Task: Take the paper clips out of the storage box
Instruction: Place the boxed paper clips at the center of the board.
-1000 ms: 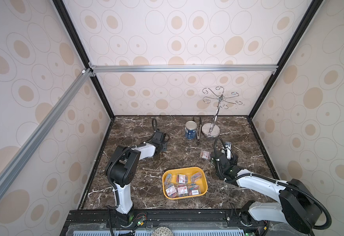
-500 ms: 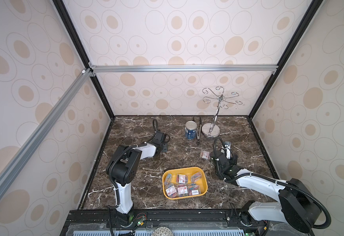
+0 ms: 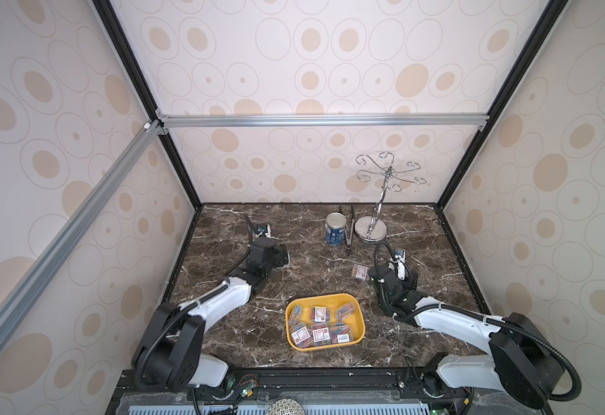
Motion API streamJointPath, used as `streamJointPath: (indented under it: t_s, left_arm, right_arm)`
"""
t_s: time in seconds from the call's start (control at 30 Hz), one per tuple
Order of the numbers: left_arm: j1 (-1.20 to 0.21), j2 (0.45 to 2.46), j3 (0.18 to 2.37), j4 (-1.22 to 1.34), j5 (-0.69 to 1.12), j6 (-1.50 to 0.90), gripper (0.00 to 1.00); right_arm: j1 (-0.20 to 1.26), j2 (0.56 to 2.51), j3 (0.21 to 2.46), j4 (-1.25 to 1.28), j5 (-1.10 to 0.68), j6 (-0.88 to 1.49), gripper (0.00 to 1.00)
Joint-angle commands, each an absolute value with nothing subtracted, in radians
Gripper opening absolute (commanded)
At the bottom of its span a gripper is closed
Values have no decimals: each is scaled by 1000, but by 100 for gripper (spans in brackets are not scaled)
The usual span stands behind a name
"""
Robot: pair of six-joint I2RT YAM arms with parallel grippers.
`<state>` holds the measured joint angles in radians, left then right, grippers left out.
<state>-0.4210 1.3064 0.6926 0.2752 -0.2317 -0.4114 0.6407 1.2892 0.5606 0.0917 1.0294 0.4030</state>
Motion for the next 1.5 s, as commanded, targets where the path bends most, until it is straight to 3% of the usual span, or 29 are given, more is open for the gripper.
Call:
streamJointPath:
  t_s: [0.0, 0.17, 0.33, 0.47, 0.7, 0.77, 0.8, 0.87, 0.97, 1.1, 1.27, 1.47]
  left_arm:
    - [-425, 1143, 579, 400, -373, -331, 97]
    - [-420, 947, 395, 441, -570, -343, 100]
    - [-406, 808, 187, 591, -643, -347, 100]
    - [-369, 806, 148, 594, -673, -419, 100]
    - [-355, 884, 180, 590, -641, -453, 100]
    - [-356, 901, 188, 587, -629, -452, 100]
    - [-356, 905, 192, 581, -628, -453, 100]
    - [-356, 898, 187, 582, -625, -453, 100]
    - [-356, 869, 168, 590, -629, -457, 100]
    - [-355, 844, 150, 600, -627, -458, 100]
    - [-354, 860, 156, 598, -623, -459, 100]
    - [-354, 856, 157, 592, -627, -466, 100]
  right_arm:
    - [651, 1305, 589, 70, 1072, 420, 80]
    - [661, 1267, 536, 155, 1058, 384, 82]
    - [669, 1140, 440, 225, 1038, 386, 85]
    - [668, 1032, 366, 264, 1037, 396, 100]
    - [663, 1048, 383, 258, 960, 348, 100]
    - [663, 1039, 455, 79, 906, 412, 100]
    - [665, 1023, 521, -115, 857, 529, 99]
    - [687, 984, 562, -239, 754, 608, 94]
    - [797, 900, 530, -129, 619, 530, 84]
    - [1004, 892, 566, -78, 666, 493, 73]
    - [1155, 1141, 711, -110, 689, 475, 60]
    - [1246, 1449, 946, -358, 758, 587, 57]
